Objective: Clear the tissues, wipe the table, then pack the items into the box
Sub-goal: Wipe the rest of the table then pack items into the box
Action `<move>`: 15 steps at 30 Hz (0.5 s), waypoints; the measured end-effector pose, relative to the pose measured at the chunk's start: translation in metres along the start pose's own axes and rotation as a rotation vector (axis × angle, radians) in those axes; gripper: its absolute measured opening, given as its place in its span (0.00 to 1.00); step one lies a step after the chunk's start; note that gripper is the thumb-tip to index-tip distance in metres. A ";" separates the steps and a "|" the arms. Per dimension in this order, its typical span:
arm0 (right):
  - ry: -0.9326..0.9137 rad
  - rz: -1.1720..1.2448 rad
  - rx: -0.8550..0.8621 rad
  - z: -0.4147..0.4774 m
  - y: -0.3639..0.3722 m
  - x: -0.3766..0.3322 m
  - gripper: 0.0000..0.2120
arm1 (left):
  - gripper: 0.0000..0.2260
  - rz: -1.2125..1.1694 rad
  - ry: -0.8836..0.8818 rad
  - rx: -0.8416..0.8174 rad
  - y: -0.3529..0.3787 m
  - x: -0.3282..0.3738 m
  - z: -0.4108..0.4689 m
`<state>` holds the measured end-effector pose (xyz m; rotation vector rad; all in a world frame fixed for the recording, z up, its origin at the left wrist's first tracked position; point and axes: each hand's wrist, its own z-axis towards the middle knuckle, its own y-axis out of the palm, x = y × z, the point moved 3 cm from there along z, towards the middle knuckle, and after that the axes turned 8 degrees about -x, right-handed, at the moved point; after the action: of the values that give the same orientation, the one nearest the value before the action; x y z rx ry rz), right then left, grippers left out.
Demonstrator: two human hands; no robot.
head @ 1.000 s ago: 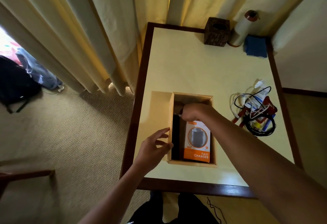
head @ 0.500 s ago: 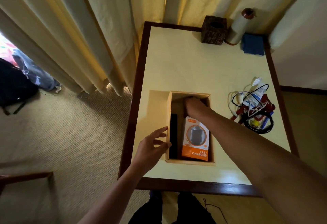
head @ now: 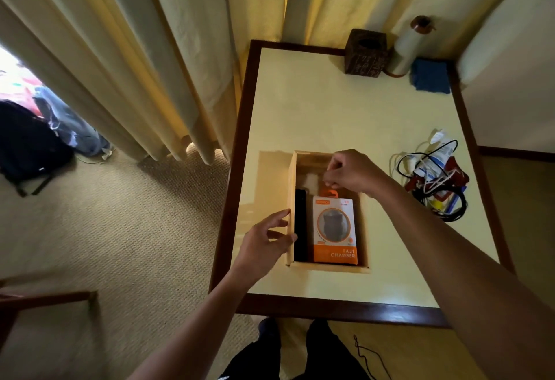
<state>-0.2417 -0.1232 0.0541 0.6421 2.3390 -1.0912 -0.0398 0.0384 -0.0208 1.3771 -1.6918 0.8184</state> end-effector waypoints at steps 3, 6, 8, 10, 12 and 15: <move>-0.056 0.102 0.141 -0.032 -0.012 0.014 0.07 | 0.25 -0.021 -0.007 -0.012 0.000 0.001 0.000; -0.090 0.275 0.199 -0.062 -0.015 0.031 0.12 | 0.24 -0.055 -0.030 -0.008 0.001 0.002 -0.001; -0.140 0.470 0.157 -0.082 -0.010 0.040 0.10 | 0.22 -0.036 -0.033 0.012 0.000 0.002 -0.001; -0.172 0.632 0.111 -0.102 0.002 0.049 0.09 | 0.20 -0.022 -0.032 0.040 0.001 0.002 -0.003; -0.170 0.772 0.087 -0.119 0.018 0.061 0.07 | 0.17 -0.018 -0.032 0.070 0.003 0.002 -0.006; -0.138 0.962 0.062 -0.144 0.041 0.079 0.06 | 0.13 0.028 -0.024 0.129 0.008 0.000 -0.016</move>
<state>-0.3106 0.0306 0.0655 1.4444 1.5334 -0.7014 -0.0448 0.0536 -0.0134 1.4579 -1.7057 0.9447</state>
